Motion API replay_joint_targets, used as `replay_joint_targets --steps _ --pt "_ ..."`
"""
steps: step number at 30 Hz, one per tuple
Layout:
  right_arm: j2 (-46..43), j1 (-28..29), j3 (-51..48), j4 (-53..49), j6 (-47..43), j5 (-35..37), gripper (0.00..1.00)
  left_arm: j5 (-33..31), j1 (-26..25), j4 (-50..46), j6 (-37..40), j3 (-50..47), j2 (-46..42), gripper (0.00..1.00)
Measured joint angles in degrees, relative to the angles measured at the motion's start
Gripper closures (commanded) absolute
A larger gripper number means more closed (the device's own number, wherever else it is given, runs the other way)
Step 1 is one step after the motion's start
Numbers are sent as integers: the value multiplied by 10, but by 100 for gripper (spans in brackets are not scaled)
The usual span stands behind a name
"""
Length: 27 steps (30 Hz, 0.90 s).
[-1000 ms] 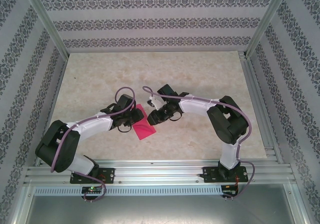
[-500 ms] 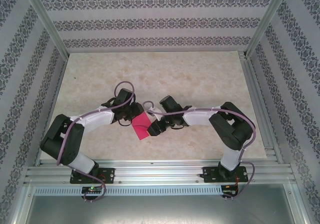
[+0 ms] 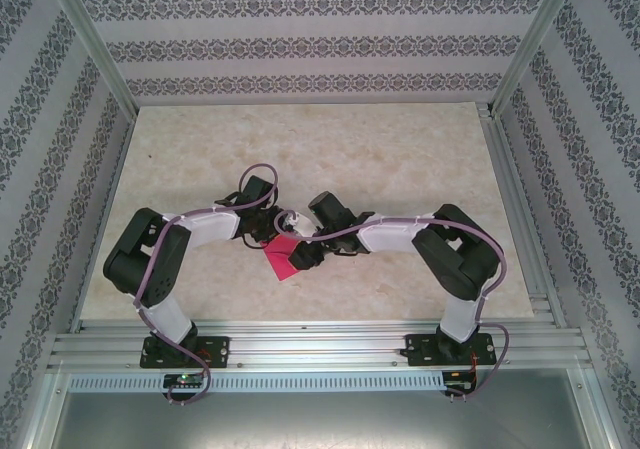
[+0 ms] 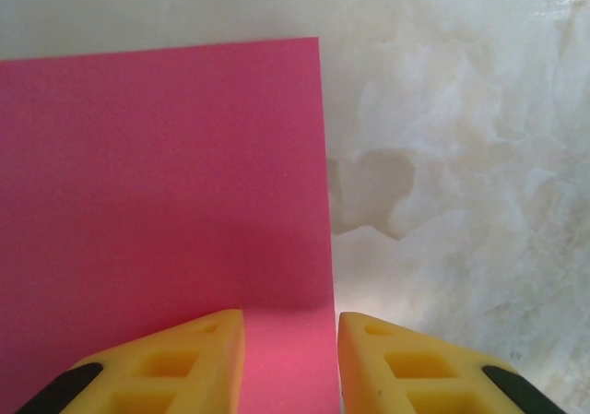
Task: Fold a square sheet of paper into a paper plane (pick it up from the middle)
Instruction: Fold the triangle a second time at the center of the table.
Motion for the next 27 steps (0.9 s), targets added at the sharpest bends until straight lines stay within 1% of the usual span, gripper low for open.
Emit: replay_joint_targets --steps 1,3,4,6,7,9,10,15,27 --pt "2 0 2 -3 -2 0 74 0 0 0 2 0 0 66" --pt "5 -1 10 -12 -2 0 77 0 0 0 4 0 0 67" --pt "8 -2 17 -16 -3 0 82 -1 0 0 8 -1 0 66" --pt "14 -4 28 -25 -2 0 86 -2 0 0 13 -2 0 67" --pt "17 -4 33 -30 -2 0 92 -3 0 -1 17 -2 0 67" --pt "22 -8 43 -41 -1 -1 94 -5 0 -3 26 -2 0 67" --pt "26 -9 49 -47 -2 -2 98 -7 0 -3 28 -2 0 67" --pt "38 -19 70 -67 -2 -5 99 -12 0 -4 40 -2 0 67" --pt "78 -45 103 -82 5 -46 99 -20 0 -6 53 -2 0 68"
